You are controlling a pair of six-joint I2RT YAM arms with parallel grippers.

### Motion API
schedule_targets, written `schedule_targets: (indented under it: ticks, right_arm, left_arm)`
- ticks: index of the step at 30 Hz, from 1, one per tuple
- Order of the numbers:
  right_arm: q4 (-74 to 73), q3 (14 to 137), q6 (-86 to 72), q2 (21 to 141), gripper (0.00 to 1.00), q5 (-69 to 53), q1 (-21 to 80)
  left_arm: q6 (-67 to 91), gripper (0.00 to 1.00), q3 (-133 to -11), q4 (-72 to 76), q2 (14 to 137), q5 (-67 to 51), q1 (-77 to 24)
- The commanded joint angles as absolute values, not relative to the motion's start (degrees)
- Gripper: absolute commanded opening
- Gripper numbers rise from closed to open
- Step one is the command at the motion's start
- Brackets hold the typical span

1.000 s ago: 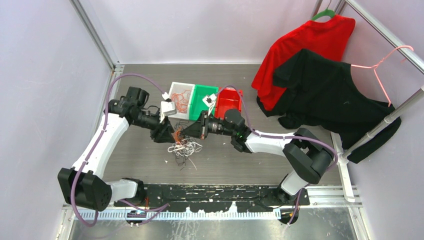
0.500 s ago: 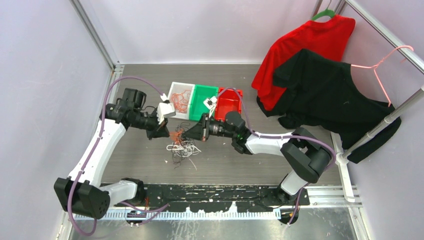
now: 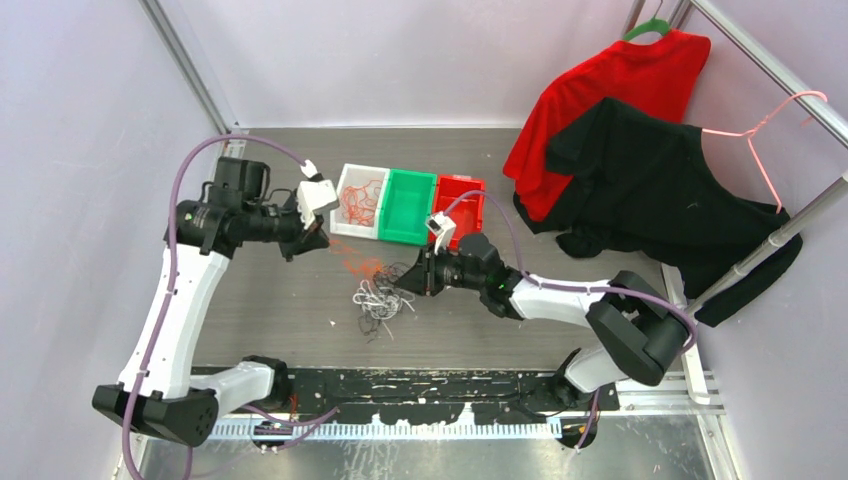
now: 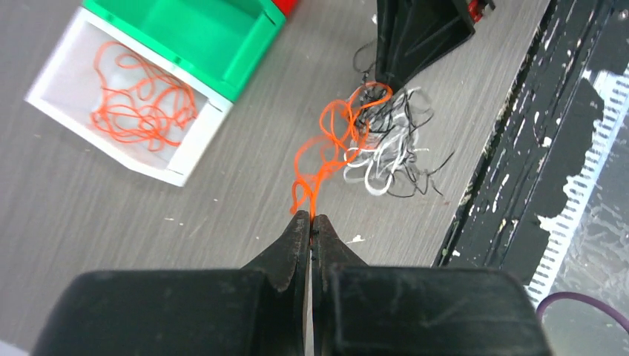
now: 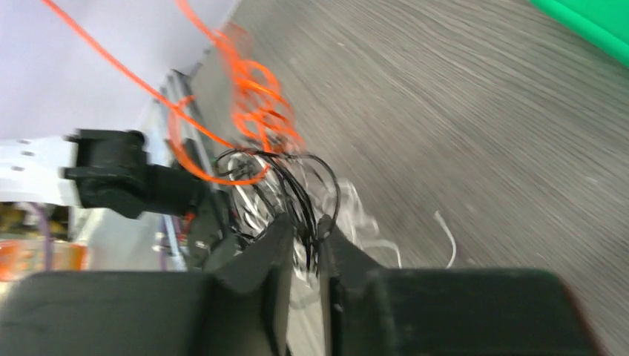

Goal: Untangle the cables

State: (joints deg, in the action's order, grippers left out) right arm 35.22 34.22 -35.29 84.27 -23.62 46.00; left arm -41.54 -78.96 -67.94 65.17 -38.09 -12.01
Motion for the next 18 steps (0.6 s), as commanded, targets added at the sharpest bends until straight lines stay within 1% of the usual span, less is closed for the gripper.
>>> schedule_targets:
  ticks: [1, 3, 7, 11, 14, 18]
  right_arm:
    - [25.0, 33.4, -27.0, 79.3, 0.36, -15.1, 45.9]
    - [22.7, 33.4, -25.3, 76.6, 0.49, -13.0, 45.9]
    - [20.7, 35.2, -22.9, 70.0, 0.6, -10.4, 45.9]
    - [22.1, 39.6, -22.7, 64.9, 0.69, -8.8, 46.5]
    - [23.0, 44.9, -21.5, 65.7, 0.71, -8.6, 49.3]
    - [23.3, 51.9, -20.7, 71.0, 0.71, -9.5, 52.4]
  left_arm:
    - [-37.7, 0.0, -85.5, -68.7, 62.4, -40.0, -12.2]
    - [-36.4, 0.0, -87.4, -68.9, 62.1, -41.5, -12.2]
    - [-33.9, 0.0, -89.2, -69.5, 61.8, -44.6, -12.4]
    - [-32.3, 0.0, -89.1, -69.1, 61.4, -44.5, -13.4]
    - [-31.6, 0.0, -88.9, -68.8, 61.1, -43.5, -14.8]
    - [-31.5, 0.0, -89.4, -68.6, 60.5, -44.0, -16.1]
